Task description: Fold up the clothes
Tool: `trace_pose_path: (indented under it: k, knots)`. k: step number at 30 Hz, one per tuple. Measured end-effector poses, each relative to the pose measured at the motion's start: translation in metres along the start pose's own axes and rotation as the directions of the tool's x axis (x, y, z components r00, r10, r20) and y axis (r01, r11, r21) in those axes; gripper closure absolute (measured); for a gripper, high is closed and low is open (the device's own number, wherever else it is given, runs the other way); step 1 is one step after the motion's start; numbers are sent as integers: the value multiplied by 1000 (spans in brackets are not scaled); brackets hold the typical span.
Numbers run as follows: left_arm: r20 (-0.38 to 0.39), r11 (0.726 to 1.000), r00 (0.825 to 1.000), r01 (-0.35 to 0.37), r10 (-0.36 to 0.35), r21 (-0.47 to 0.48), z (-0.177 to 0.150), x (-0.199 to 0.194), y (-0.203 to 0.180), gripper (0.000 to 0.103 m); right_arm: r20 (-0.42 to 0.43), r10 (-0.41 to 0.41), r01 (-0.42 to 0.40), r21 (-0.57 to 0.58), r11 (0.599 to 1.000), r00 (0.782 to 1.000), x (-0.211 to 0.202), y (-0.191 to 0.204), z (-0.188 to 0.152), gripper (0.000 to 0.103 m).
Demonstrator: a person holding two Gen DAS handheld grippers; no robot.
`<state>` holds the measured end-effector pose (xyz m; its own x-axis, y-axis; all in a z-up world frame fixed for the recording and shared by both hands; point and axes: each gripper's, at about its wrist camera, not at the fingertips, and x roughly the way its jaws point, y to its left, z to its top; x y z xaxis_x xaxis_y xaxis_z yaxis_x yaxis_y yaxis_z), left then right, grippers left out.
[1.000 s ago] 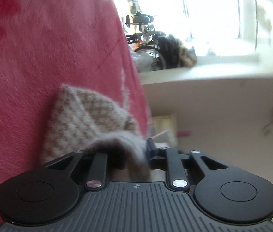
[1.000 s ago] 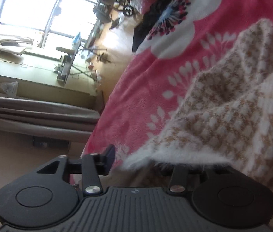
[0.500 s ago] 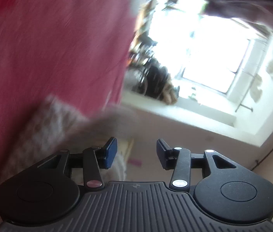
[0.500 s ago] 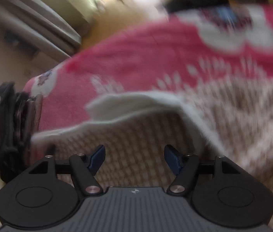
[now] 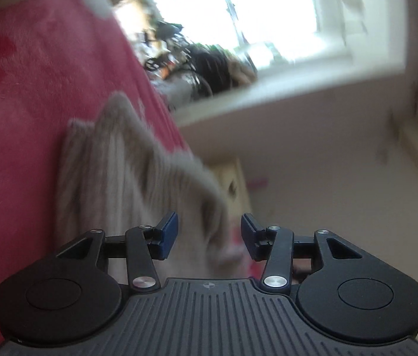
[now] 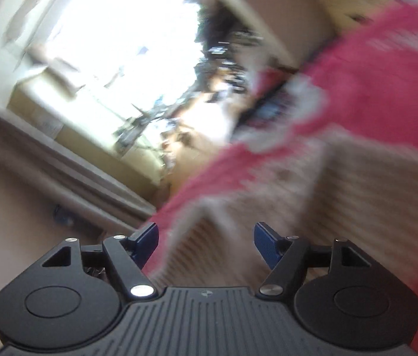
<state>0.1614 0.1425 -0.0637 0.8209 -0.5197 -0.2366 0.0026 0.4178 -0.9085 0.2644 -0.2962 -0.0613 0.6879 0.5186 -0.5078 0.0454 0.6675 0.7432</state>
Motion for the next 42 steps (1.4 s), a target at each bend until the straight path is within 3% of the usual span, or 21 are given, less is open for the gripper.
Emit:
trace_pose_path:
  k: [5, 8, 12, 18, 23, 27, 31, 35, 38, 41, 42]
  knots:
    - [-109, 984, 986, -114, 129, 134, -38, -22, 0, 52, -40, -77, 84, 237, 968, 996, -35, -93, -44, 29]
    - [-136, 977, 975, -155, 175, 147, -45, -29, 11, 51, -30, -49, 57, 346, 937, 998, -39, -128, -59, 28]
    - [-157, 976, 966, -192, 207, 105, -42, -28, 25, 51, -9, 7, -2, 409, 912, 1000, -20, -152, -58, 28]
    - [-139, 972, 962, -230, 236, 56, -37, -47, 30, 48, 10, 77, -74, 431, 899, 997, 14, -161, -41, 25]
    - [-137, 964, 954, -265, 266, 26, -31, -44, 44, 44, 1, 90, -83, 393, 916, 996, 36, -159, -26, 23]
    - [-187, 976, 960, -215, 210, -9, -28, -20, 57, 44, -5, 94, -87, 351, 933, 996, 52, -150, -14, 14]
    - [-203, 977, 967, -177, 151, -116, -26, -2, 75, 44, -1, 95, -89, 327, 941, 996, 52, -144, -10, 13]
    - [-193, 979, 972, -160, 134, -125, -25, 5, 77, 44, 17, 86, -87, 301, 950, 996, 63, -140, -6, 13]
    - [-182, 983, 973, -160, 143, -87, -28, 11, 74, 46, 56, 46, -58, 238, 970, 997, 70, -131, -7, 21]
    - [-168, 982, 973, -173, 160, -70, -30, 17, 71, 54, 87, 5, -24, 225, 974, 996, 70, -129, -11, 41]
    - [-161, 981, 973, -178, 164, -72, -31, 19, 72, 63, 95, -4, -19, 235, 972, 995, 69, -131, -12, 50]
